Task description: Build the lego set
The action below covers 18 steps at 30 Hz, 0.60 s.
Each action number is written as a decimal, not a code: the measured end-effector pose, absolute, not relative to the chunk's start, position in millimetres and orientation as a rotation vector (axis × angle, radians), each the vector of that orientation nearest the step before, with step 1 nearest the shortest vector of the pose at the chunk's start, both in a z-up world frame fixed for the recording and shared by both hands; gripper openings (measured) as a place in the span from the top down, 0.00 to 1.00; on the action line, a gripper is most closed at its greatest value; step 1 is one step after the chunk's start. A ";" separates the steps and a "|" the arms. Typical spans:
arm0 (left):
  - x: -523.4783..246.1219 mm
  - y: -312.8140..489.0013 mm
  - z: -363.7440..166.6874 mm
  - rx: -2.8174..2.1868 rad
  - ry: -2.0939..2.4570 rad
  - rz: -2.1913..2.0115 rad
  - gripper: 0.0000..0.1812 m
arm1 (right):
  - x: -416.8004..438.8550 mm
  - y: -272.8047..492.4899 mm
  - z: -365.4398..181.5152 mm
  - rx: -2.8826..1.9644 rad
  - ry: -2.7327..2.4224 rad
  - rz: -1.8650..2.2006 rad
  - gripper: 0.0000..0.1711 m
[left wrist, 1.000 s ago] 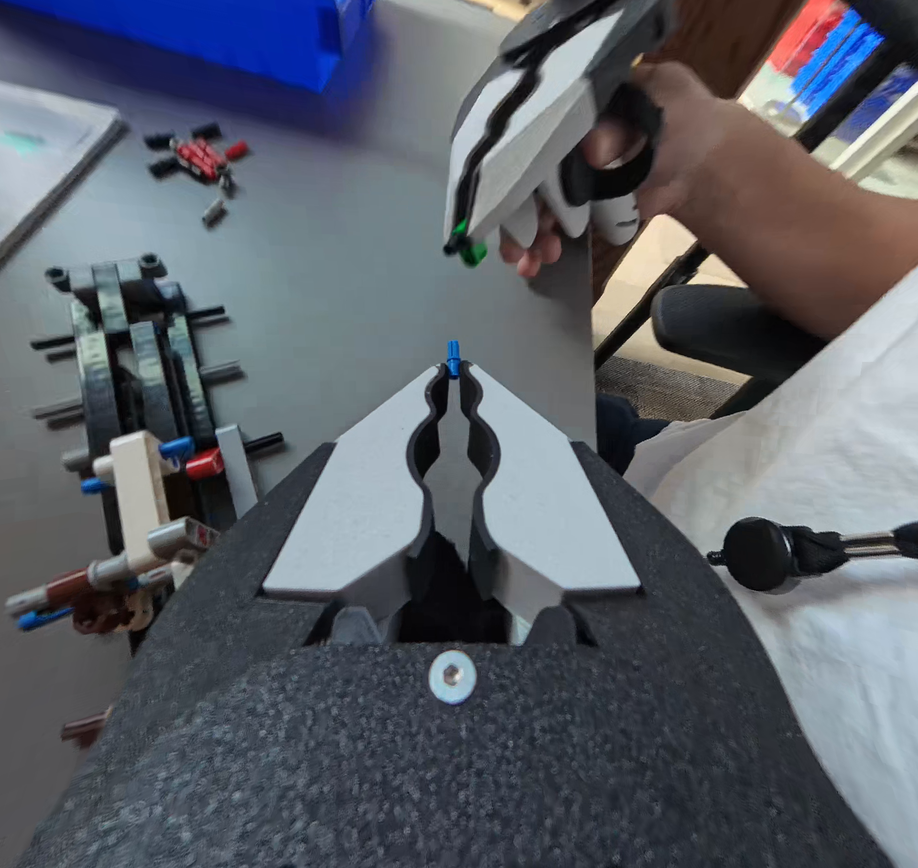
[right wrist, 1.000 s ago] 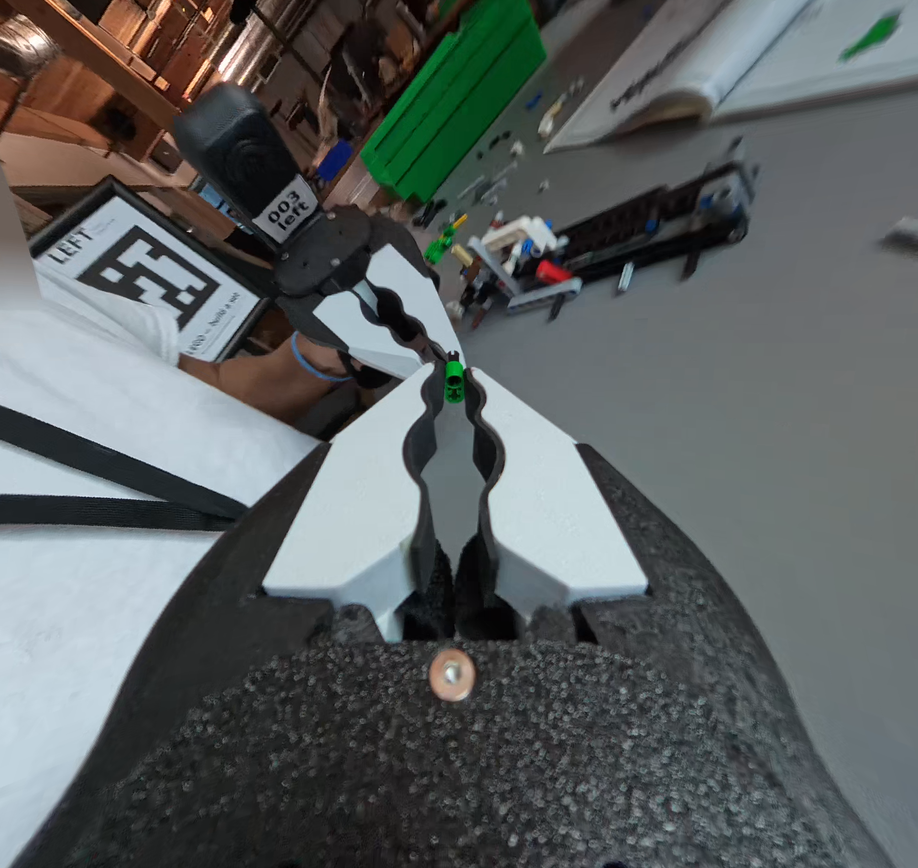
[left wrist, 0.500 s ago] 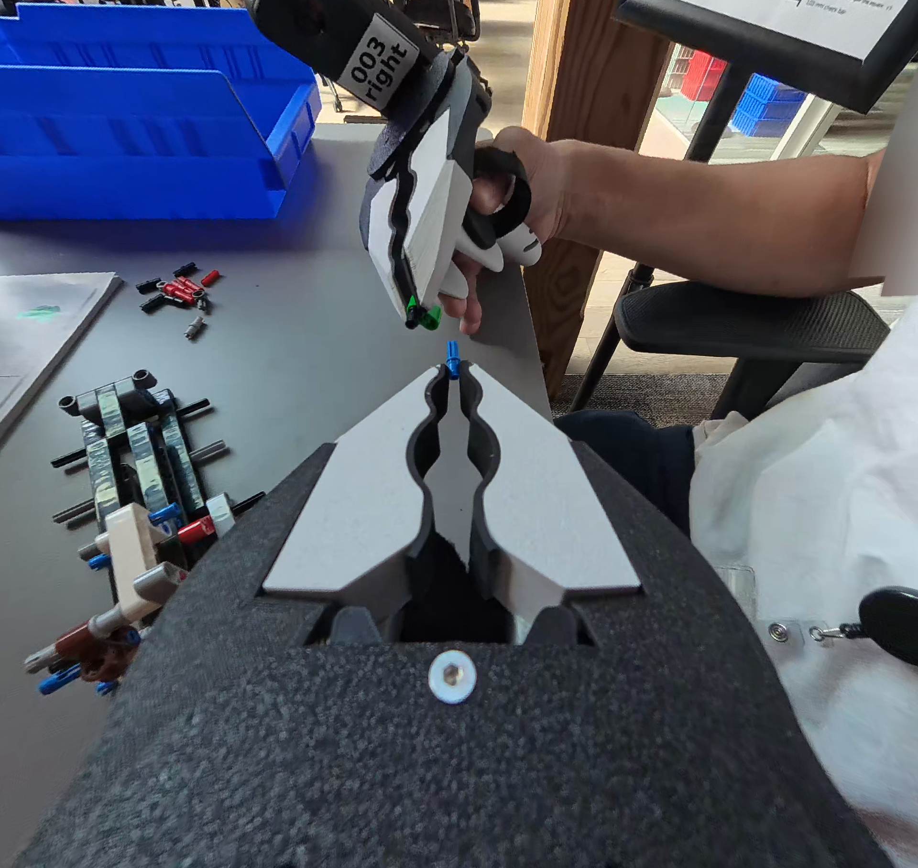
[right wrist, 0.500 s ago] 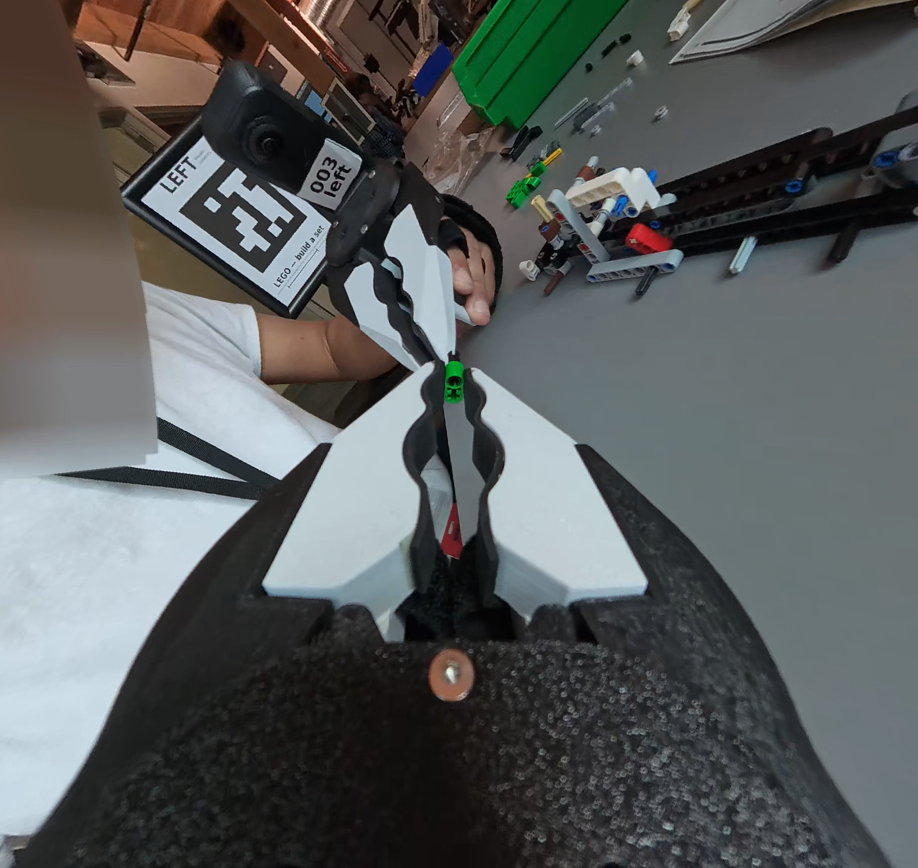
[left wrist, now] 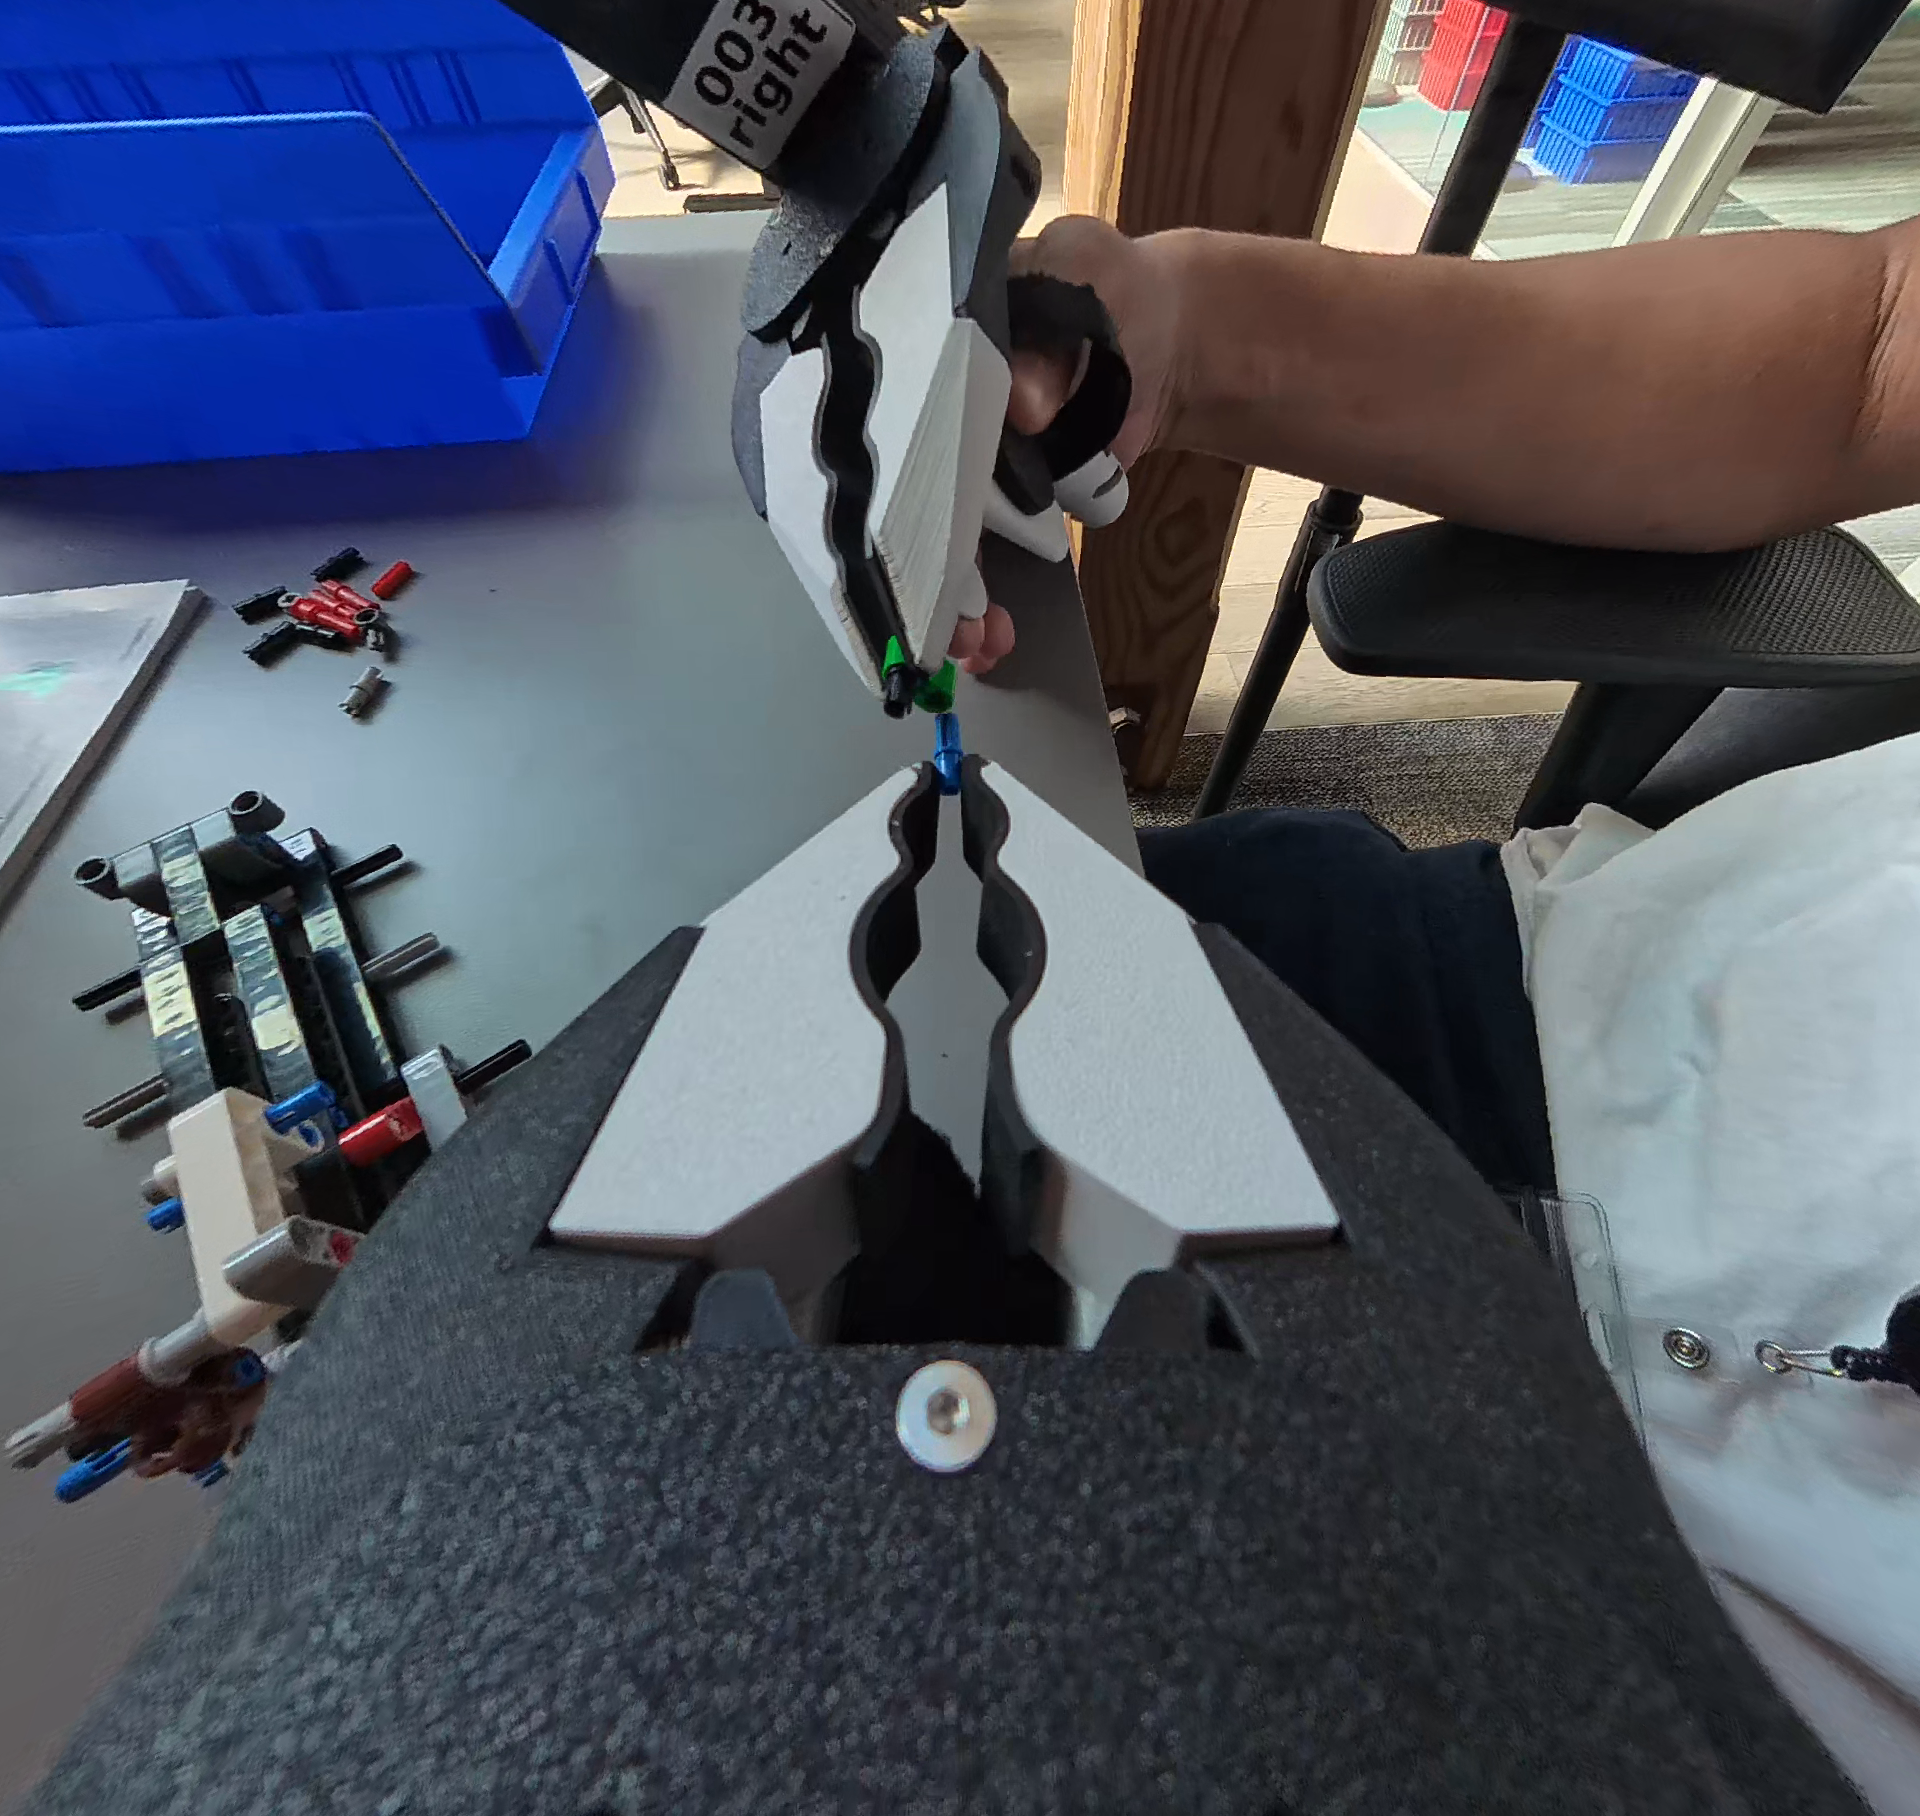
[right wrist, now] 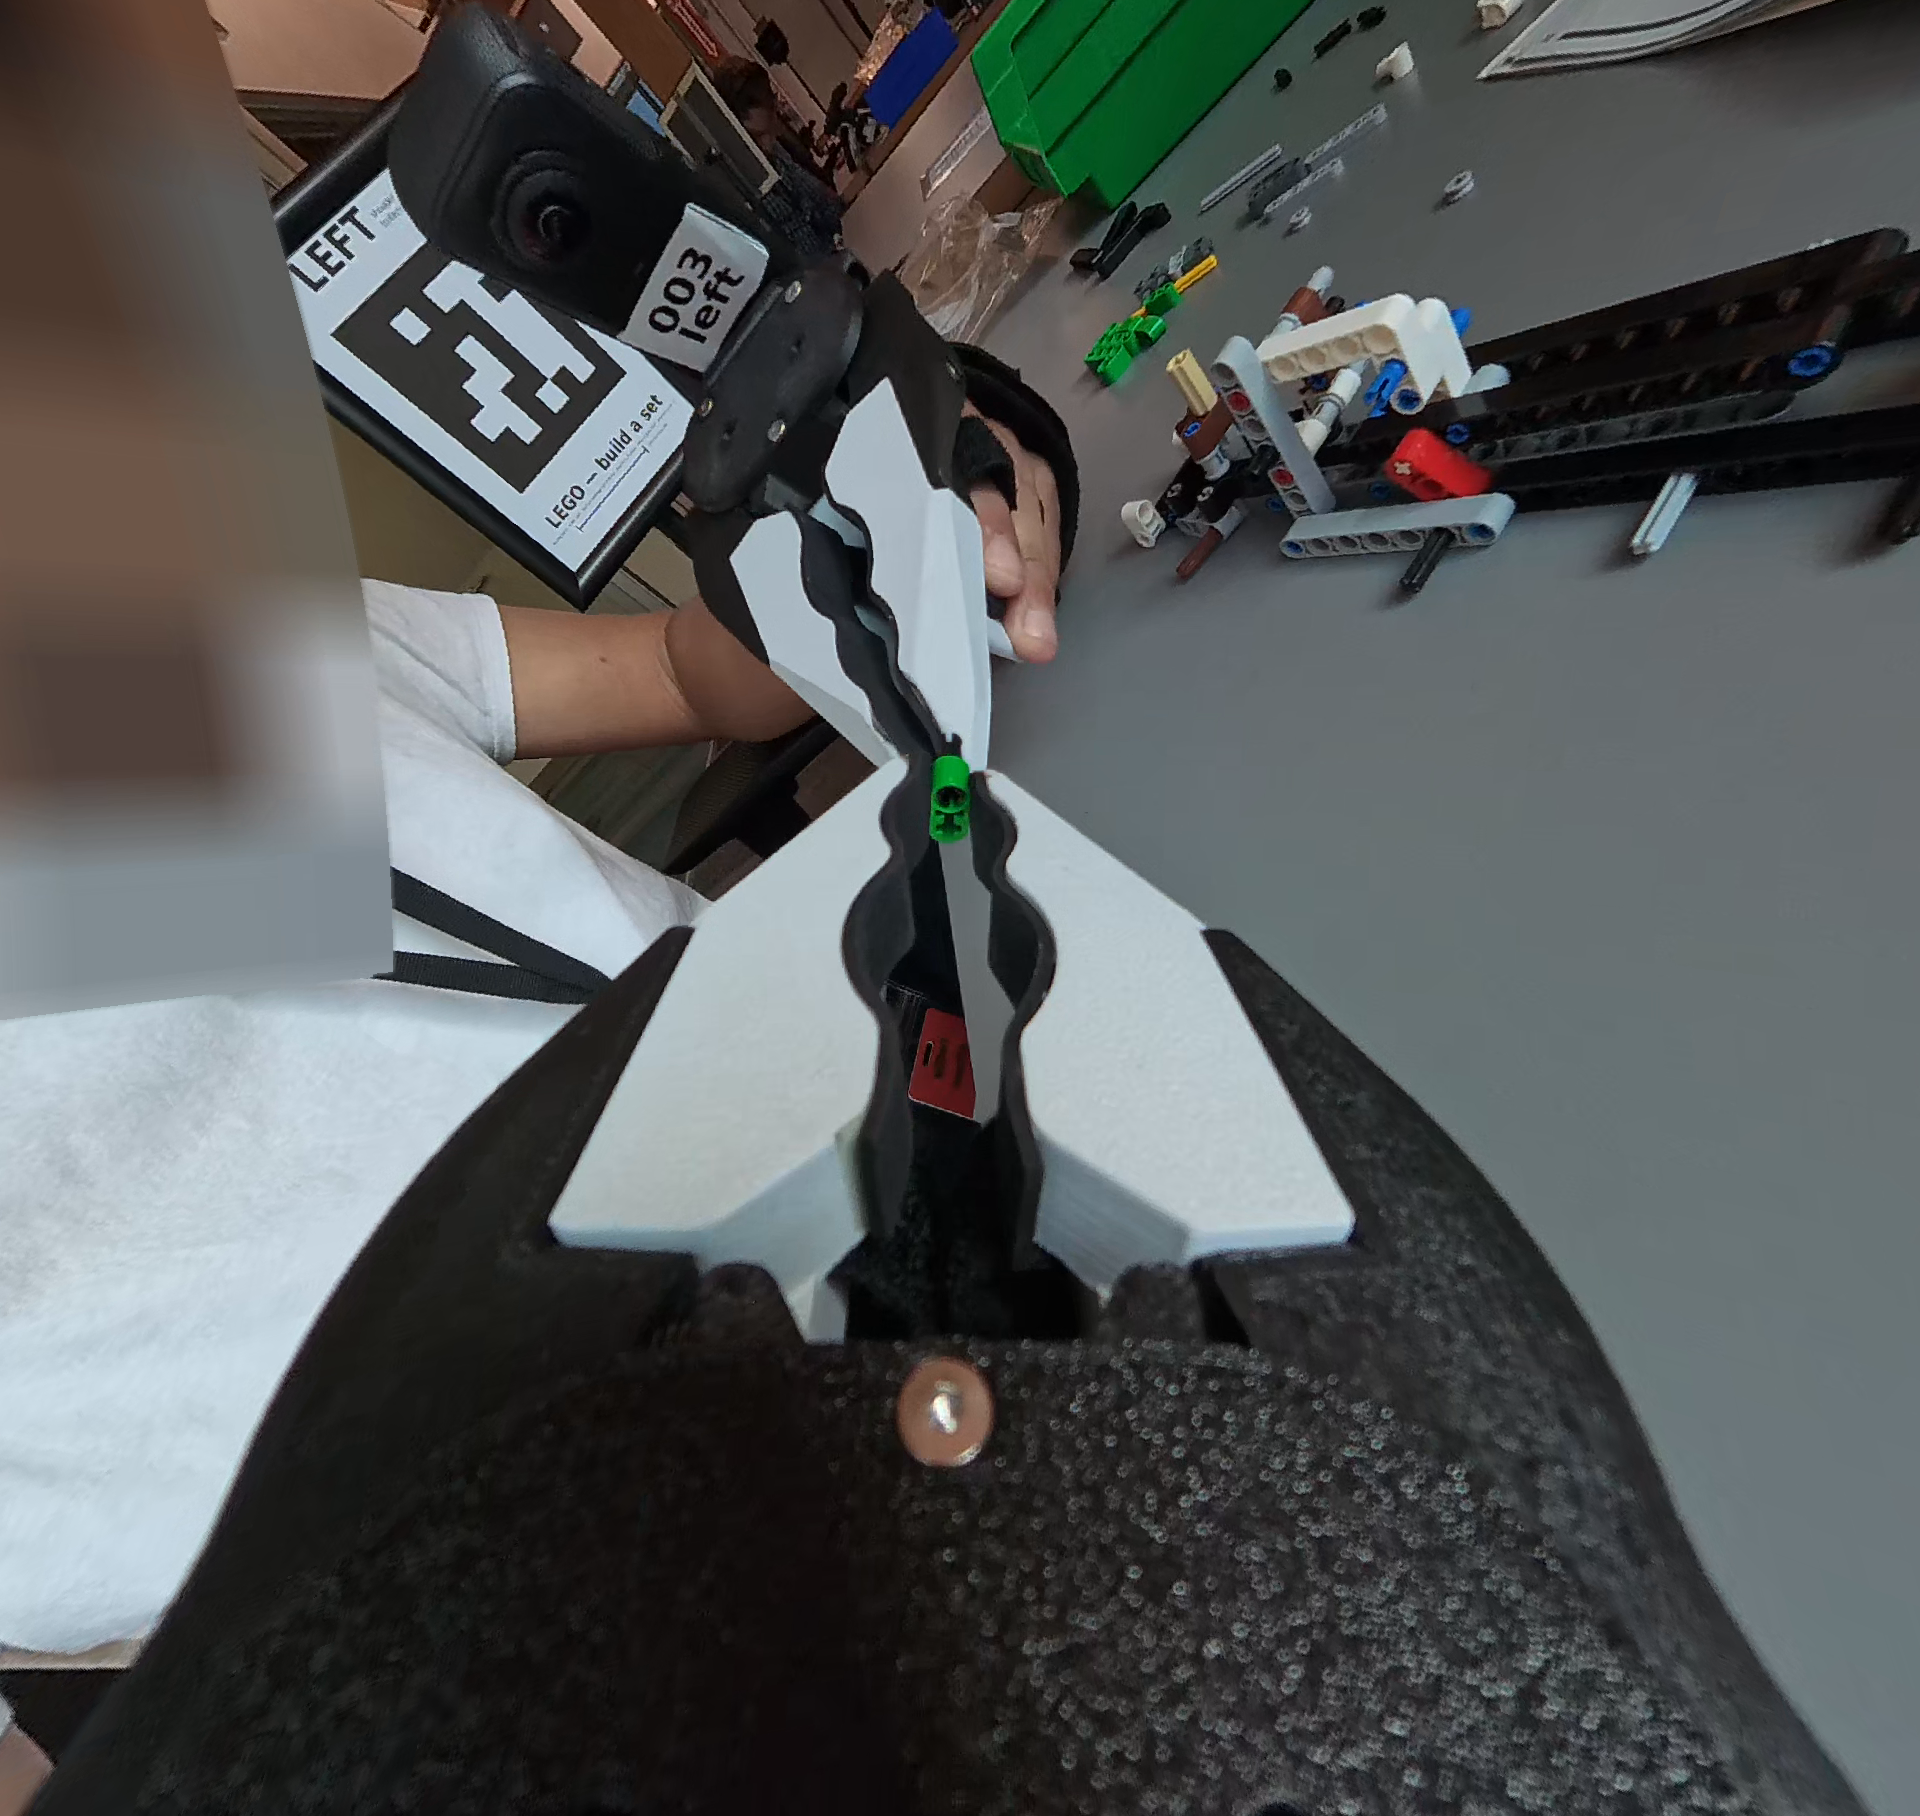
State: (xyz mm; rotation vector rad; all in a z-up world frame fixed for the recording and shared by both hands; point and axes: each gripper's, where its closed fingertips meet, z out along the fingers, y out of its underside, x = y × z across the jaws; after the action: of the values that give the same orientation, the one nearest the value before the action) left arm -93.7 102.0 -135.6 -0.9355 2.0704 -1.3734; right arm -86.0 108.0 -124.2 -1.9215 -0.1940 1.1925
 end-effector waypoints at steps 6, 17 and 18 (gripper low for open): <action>-94.5 101.1 -135.3 -0.922 2.071 -1.371 0.99 | -90.1 106.9 -128.0 -1.956 -0.206 1.218 0.96; -94.5 101.7 -134.8 -0.959 2.087 -1.426 0.99 | -91.1 108.7 -127.6 -1.935 -0.222 1.136 0.97; -94.6 102.5 -133.1 -0.965 2.078 -1.445 0.99 | -91.6 109.6 -125.6 -1.921 -0.198 1.139 0.97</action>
State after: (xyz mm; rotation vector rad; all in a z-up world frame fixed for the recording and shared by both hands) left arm -94.6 102.5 -133.1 -0.9650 2.0782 -1.4446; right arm -91.6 109.6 -125.6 -1.9214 -0.1981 1.1386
